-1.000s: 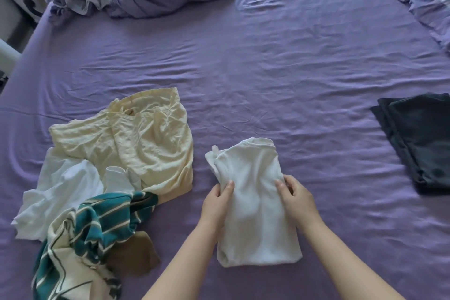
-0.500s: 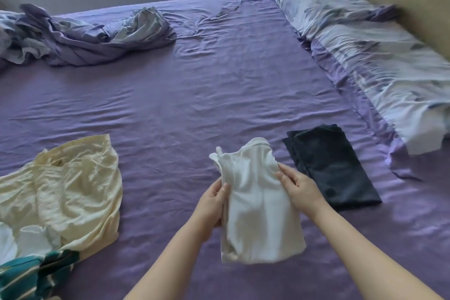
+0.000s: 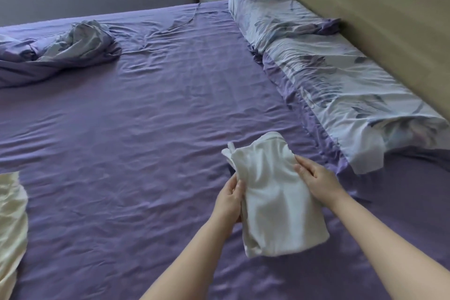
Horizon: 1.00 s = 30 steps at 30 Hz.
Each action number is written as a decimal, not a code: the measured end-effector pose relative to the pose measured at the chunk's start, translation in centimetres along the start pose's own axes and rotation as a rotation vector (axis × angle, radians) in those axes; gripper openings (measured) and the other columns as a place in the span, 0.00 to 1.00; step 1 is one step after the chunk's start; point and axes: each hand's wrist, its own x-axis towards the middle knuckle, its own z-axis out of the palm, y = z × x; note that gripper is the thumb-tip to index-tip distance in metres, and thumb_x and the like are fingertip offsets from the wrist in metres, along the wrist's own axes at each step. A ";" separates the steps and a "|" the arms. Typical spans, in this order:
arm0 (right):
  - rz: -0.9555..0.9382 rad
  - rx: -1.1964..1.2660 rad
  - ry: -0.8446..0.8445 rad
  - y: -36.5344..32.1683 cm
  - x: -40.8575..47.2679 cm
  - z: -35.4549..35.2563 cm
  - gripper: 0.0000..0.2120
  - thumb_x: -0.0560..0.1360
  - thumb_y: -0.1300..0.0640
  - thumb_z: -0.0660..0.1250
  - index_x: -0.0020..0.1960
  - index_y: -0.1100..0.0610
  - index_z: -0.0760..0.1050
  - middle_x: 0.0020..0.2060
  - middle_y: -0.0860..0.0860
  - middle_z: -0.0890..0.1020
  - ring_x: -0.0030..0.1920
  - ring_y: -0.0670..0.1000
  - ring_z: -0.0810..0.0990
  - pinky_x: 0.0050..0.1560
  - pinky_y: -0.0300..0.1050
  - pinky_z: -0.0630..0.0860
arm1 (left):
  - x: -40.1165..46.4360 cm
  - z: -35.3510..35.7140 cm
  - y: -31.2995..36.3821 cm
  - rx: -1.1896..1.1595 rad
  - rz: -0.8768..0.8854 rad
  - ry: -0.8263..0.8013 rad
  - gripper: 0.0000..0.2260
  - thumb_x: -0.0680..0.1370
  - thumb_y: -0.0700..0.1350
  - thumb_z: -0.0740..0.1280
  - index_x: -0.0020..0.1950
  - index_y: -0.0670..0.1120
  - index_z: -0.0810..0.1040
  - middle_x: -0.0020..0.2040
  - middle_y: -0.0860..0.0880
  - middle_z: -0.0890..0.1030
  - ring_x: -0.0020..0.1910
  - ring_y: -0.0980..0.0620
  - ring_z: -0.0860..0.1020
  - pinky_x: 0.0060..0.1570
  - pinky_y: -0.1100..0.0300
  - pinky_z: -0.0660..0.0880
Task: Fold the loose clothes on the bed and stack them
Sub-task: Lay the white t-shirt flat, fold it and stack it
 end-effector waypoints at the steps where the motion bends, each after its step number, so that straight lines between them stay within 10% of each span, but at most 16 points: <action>1: 0.008 -0.008 0.008 0.8 0.7 0.0 0.18 0.78 0.56 0.62 0.67 0.56 0.71 0.64 0.51 0.77 0.61 0.44 0.72 0.52 0.22 0.61 | 0.9 0.6 -0.5 0.021 -0.005 0.020 0.12 0.82 0.49 0.58 0.61 0.62 0.74 0.50 0.56 0.83 0.46 0.54 0.82 0.38 0.56 0.80; 9: 0.145 -0.096 -0.080 6.5 1.1 3.5 0.34 0.76 0.56 0.67 0.76 0.52 0.53 0.69 0.57 0.71 0.67 0.58 0.71 0.63 0.50 0.67 | 4.3 1.2 -4.2 0.172 -0.005 -0.002 0.35 0.73 0.37 0.70 0.75 0.54 0.57 0.64 0.51 0.75 0.60 0.48 0.77 0.59 0.46 0.75; 12: 0.091 -0.159 -0.067 7.0 1.0 3.5 0.36 0.75 0.61 0.66 0.76 0.51 0.50 0.70 0.57 0.69 0.66 0.60 0.71 0.61 0.52 0.70 | 3.8 2.1 -4.3 0.611 0.160 0.183 0.44 0.71 0.43 0.71 0.78 0.53 0.45 0.67 0.50 0.66 0.65 0.50 0.67 0.60 0.58 0.69; 16: 0.079 -0.251 0.083 6.6 0.7 3.7 0.33 0.76 0.59 0.65 0.76 0.52 0.54 0.69 0.56 0.70 0.65 0.59 0.71 0.58 0.53 0.70 | 3.4 3.1 -4.7 1.366 0.702 0.289 0.37 0.67 0.55 0.73 0.74 0.51 0.64 0.75 0.44 0.63 0.73 0.41 0.63 0.69 0.43 0.62; 20: -0.249 -0.508 0.129 6.3 0.0 4.4 0.31 0.71 0.59 0.72 0.71 0.55 0.66 0.71 0.60 0.65 0.69 0.64 0.66 0.64 0.59 0.67 | 4.6 2.4 -5.4 1.656 0.470 0.025 0.42 0.70 0.73 0.48 0.77 0.53 0.43 0.73 0.49 0.30 0.71 0.48 0.25 0.66 0.41 0.24; 24: -0.171 -0.693 -0.170 8.1 0.6 5.5 0.32 0.78 0.40 0.54 0.75 0.44 0.41 0.71 0.44 0.33 0.76 0.51 0.37 0.73 0.55 0.39 | 5.2 0.8 -6.2 1.636 0.340 -0.025 0.50 0.64 0.79 0.46 0.76 0.51 0.35 0.70 0.49 0.26 0.69 0.49 0.22 0.67 0.41 0.25; 30: 0.033 -0.721 -0.281 10.9 1.2 6.4 0.34 0.74 0.31 0.41 0.65 0.39 0.20 0.64 0.37 0.22 0.73 0.49 0.30 0.72 0.58 0.33 | 5.9 0.1 -7.8 1.610 0.304 -0.066 0.52 0.63 0.80 0.49 0.74 0.52 0.29 0.70 0.48 0.22 0.69 0.49 0.22 0.67 0.41 0.26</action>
